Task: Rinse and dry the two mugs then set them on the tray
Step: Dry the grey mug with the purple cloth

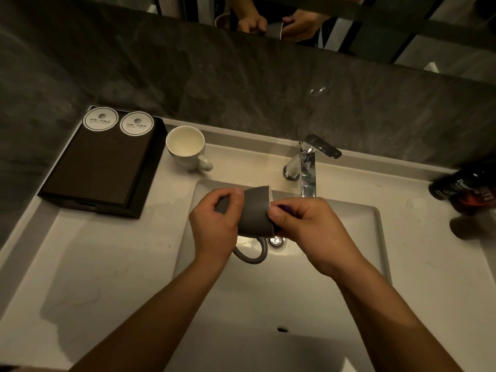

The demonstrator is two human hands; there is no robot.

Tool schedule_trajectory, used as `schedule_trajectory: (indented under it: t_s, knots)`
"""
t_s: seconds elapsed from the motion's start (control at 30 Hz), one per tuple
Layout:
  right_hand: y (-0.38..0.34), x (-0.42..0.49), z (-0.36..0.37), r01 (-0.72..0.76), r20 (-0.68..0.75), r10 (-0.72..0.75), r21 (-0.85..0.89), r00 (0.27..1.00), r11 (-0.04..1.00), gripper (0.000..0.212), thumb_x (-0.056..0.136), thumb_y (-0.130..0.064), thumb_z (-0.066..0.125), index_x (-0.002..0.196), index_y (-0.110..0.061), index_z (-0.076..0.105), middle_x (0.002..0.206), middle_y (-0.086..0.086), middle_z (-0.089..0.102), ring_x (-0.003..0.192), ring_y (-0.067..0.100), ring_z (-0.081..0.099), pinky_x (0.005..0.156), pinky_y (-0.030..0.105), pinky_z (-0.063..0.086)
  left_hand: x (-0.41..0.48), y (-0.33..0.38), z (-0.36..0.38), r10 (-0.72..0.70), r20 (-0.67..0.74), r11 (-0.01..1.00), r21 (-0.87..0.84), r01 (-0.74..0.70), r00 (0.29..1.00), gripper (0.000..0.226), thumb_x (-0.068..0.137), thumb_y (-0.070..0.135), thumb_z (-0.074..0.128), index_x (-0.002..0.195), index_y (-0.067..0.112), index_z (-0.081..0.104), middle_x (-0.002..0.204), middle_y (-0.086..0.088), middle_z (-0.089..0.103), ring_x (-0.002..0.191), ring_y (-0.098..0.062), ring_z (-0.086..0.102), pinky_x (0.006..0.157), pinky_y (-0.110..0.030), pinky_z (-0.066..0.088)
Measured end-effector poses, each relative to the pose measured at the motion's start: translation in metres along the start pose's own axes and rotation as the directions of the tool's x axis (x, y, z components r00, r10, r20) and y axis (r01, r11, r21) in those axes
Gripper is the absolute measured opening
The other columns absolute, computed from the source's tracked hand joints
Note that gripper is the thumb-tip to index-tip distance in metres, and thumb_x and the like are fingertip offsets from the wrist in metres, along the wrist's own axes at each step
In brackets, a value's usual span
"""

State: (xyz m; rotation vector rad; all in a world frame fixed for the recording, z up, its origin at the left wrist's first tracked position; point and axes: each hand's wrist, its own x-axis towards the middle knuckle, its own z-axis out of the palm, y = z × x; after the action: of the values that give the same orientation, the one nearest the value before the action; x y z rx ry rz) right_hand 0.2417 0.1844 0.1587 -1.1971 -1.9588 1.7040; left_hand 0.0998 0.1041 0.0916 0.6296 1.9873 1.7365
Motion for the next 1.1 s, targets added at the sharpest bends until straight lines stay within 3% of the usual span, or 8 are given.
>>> schedule_trajectory:
  t_s: [0.23, 0.43, 0.53, 0.6, 0.67, 0.77, 0.93, 1.1]
  knots:
    - [-0.006, 0.005, 0.005, -0.207, 0.014, 0.232, 0.502, 0.973, 0.840, 0.018, 0.100, -0.007, 0.061, 0.107, -0.003, 0.077, 0.108, 0.018, 0.078, 0.101, 0.030, 0.076, 0.082, 0.033, 0.063, -0.003, -0.015, -0.010, 0.518, 0.058, 0.833, 0.191, -0.519, 0.853, 0.048, 0.091, 0.036, 0.062, 0.110, -0.007, 0.069, 0.111, -0.011, 0.058, 0.100, -0.009, 0.056, 0.088, -0.013, 0.050]
    - [0.001, -0.005, 0.006, 0.067, -0.083, -0.054, 0.159, 0.995, 0.985, 0.028, 0.093, -0.003, 0.069, 0.102, -0.028, 0.079, 0.095, -0.008, 0.082, 0.091, 0.010, 0.077, 0.078, 0.018, 0.058, -0.009, -0.006, -0.013, 0.263, 0.126, 0.956, 0.102, -0.276, 0.957, 0.032, 0.089, 0.045, 0.064, 0.116, 0.029, 0.061, 0.116, 0.007, 0.059, 0.104, 0.003, 0.060, 0.082, -0.010, 0.050]
    - [0.004, -0.009, 0.001, 0.155, -0.073, -0.157, -0.030, 0.985, 0.987, 0.038, 0.092, -0.003, 0.071, 0.101, -0.040, 0.076, 0.093, -0.019, 0.080, 0.090, 0.000, 0.074, 0.078, 0.011, 0.054, 0.004, 0.002, -0.020, -0.052, 0.308, 0.999, 0.010, 0.052, 0.950, 0.038, 0.082, 0.064, 0.061, 0.108, 0.036, 0.065, 0.113, 0.013, 0.066, 0.101, -0.004, 0.066, 0.072, -0.017, 0.055]
    - [0.005, -0.013, -0.003, 0.201, -0.011, -0.208, -0.203, 0.978, 0.958, 0.044, 0.093, -0.005, 0.071, 0.108, -0.047, 0.073, 0.100, -0.026, 0.077, 0.096, -0.005, 0.071, 0.082, 0.009, 0.051, 0.023, 0.011, -0.026, -0.384, 0.457, 0.898, -0.019, 0.440, 0.803, 0.047, 0.079, 0.073, 0.060, 0.098, 0.032, 0.071, 0.105, -0.001, 0.075, 0.090, -0.015, 0.073, 0.064, -0.026, 0.056]
    - [0.004, -0.016, -0.007, 0.259, 0.087, -0.244, -0.288, 0.966, 0.922, 0.048, 0.093, -0.006, 0.070, 0.115, -0.048, 0.071, 0.108, -0.030, 0.074, 0.104, -0.008, 0.068, 0.088, 0.009, 0.051, 0.040, 0.015, -0.033, -0.554, 0.597, 0.763, 0.085, 0.641, 0.580, 0.056, 0.083, 0.072, 0.065, 0.102, 0.020, 0.073, 0.098, -0.017, 0.076, 0.084, -0.026, 0.076, 0.072, -0.034, 0.058]
    - [0.003, -0.018, -0.002, 0.376, 0.263, -0.288, -0.407, 0.921, 0.832, 0.043, 0.092, -0.007, 0.072, 0.122, -0.039, 0.073, 0.119, -0.031, 0.071, 0.109, -0.018, 0.061, 0.095, 0.010, 0.050, 0.045, 0.014, -0.034, -0.544, 0.690, 0.785, 0.218, 0.580, 0.478, 0.074, 0.084, 0.073, 0.062, 0.118, 0.009, 0.076, 0.124, -0.023, 0.071, 0.118, -0.037, 0.068, 0.107, -0.049, 0.051]
    - [0.005, -0.013, -0.001, 0.365, 0.264, -0.276, -0.396, 0.924, 0.843, 0.036, 0.091, -0.006, 0.073, 0.119, -0.030, 0.077, 0.112, -0.039, 0.065, 0.104, -0.023, 0.059, 0.091, 0.004, 0.046, 0.032, 0.010, -0.033, -0.486, 0.726, 0.799, 0.144, 0.584, 0.486, 0.071, 0.078, 0.075, 0.065, 0.106, 0.012, 0.079, 0.115, -0.021, 0.075, 0.106, -0.032, 0.072, 0.096, -0.046, 0.058]
    - [0.000, -0.003, -0.011, 0.344, 0.240, -0.274, -0.331, 0.931, 0.879, 0.032, 0.092, -0.007, 0.073, 0.118, -0.025, 0.077, 0.117, -0.018, 0.075, 0.113, -0.003, 0.067, 0.099, 0.021, 0.054, 0.019, 0.000, -0.040, -0.342, 0.757, 0.815, -0.056, 0.577, 0.557, 0.080, 0.073, 0.063, 0.078, 0.132, 0.011, 0.064, 0.139, -0.028, 0.059, 0.123, -0.051, 0.059, 0.107, -0.066, 0.044]
